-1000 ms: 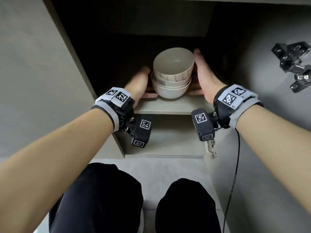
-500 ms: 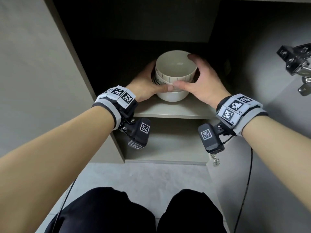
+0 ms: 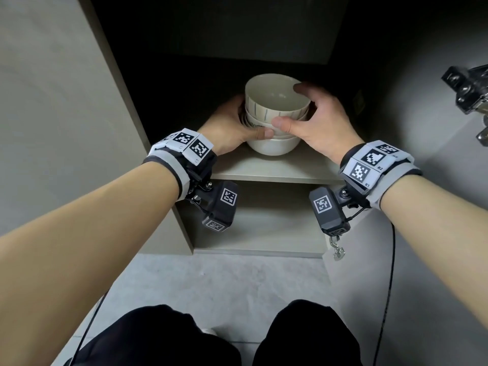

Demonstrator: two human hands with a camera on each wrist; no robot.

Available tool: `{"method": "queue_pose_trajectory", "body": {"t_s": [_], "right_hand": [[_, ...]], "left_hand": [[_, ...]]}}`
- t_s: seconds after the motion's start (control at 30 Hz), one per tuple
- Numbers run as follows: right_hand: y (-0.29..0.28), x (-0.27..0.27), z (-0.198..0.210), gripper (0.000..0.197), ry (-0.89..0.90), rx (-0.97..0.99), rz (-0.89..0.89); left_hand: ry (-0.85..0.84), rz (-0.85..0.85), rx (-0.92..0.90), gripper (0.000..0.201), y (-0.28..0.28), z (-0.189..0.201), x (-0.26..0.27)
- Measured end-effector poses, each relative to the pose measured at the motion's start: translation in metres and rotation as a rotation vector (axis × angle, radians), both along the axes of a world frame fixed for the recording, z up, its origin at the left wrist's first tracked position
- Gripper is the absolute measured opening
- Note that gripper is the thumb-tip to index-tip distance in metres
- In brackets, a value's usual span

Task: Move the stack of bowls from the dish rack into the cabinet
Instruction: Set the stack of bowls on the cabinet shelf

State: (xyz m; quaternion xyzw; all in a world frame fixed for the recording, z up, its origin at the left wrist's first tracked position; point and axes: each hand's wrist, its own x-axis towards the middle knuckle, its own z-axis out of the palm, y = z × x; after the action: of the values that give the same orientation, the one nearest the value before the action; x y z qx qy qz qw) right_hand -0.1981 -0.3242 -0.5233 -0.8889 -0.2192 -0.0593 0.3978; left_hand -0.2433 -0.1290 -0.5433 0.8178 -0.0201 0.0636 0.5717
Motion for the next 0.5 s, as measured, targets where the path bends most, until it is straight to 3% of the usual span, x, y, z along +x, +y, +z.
{"method": "queue_pose_trajectory", "body": {"t_s": [0.5], "right_hand": [[0.0003, 0.0011, 0.0023, 0.083, 0.019, 0.004, -0.011]], "left_hand": [[0.022, 0.007, -0.009, 0.080, 0.0013, 0.0034, 0.0065]]}}
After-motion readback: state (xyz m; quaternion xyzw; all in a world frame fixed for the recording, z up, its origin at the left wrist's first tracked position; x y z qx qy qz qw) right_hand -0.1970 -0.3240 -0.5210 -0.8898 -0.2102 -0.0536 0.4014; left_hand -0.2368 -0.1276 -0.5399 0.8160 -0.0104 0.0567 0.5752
